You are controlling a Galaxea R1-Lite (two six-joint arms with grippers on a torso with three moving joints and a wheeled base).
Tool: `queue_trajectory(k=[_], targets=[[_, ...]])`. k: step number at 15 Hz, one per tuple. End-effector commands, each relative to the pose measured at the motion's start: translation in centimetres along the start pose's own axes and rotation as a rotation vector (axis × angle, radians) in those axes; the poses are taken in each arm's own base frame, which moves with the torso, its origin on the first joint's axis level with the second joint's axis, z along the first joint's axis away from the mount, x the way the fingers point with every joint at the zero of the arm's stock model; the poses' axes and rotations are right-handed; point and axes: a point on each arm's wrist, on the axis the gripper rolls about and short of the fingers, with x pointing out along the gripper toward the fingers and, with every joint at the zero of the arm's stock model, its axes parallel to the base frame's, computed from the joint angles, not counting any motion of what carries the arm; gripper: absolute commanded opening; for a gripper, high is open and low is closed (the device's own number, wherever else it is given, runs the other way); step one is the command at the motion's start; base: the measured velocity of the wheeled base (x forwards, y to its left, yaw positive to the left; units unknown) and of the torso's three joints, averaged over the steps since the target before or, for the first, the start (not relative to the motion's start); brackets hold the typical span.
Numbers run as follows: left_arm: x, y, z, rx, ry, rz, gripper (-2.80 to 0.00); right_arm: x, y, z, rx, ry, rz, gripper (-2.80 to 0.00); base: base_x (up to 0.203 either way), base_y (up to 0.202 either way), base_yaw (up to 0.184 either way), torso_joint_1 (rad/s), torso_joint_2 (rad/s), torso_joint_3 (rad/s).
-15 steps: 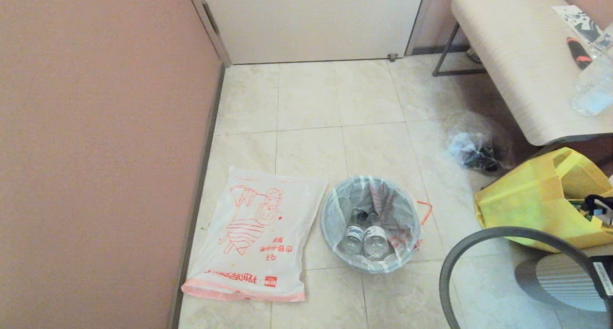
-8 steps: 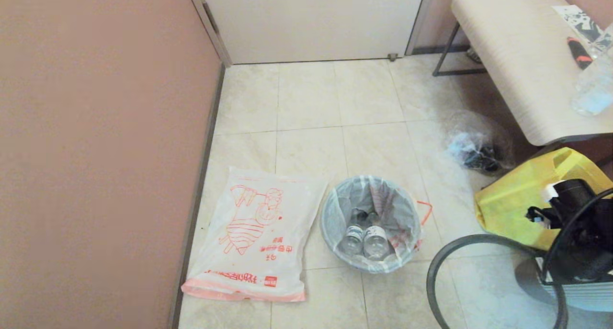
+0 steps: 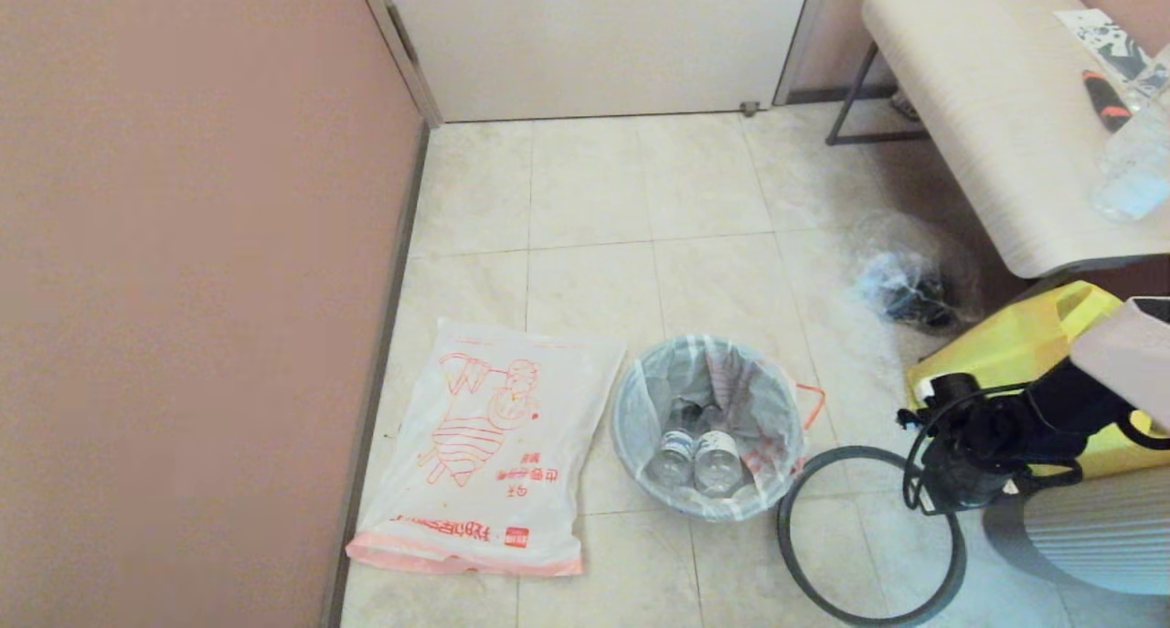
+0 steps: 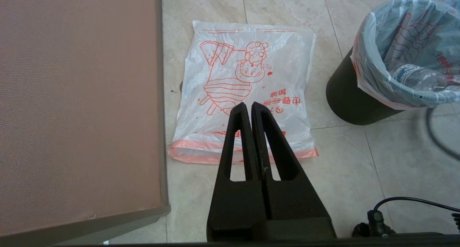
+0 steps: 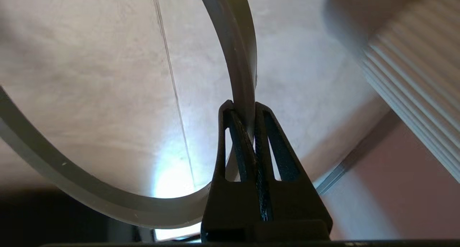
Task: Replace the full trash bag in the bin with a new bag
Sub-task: Place the trash can ring on the floor
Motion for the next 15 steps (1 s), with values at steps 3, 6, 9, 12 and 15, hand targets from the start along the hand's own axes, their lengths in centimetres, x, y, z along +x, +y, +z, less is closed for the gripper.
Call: queue_trajectory(k=[3,6,9,12,15], targets=[[0.0,0.0,0.0,0.001,0.002,0.000,-2.80,4.6,1.3,-1.4,-0.050,0.098,-0.019,0.00,0.000,0.000,0.000,0.000,0.00,0.000],[0.0,0.0,0.0,0.000,0.001,0.000,-2.80,0.6,0.1,-1.9,-0.040,0.071,-0.032,0.00,0.000,0.000,0.000,0.000,0.00,0.000],[0.0,0.0,0.0,0.000,0.002,0.000,-2.80,-6.2,-1.2,-3.7,-0.019,0.011,-0.037,0.00,0.000,0.000,0.000,0.000,0.00,0.000],[0.0,0.0,0.0,0.000,0.001,0.000,-2.80,-11.5,-1.5,-7.5,-0.001,-0.021,-0.030,-2.80,0.000,0.000,0.000,0.000,0.00,0.000],[0.0,0.0,0.0,0.000,0.001,0.000,-2.80,-15.2,-0.9,-10.6,0.011,-0.071,-0.013,-2.80,0.000,0.000,0.000,0.000,0.00,0.000]])
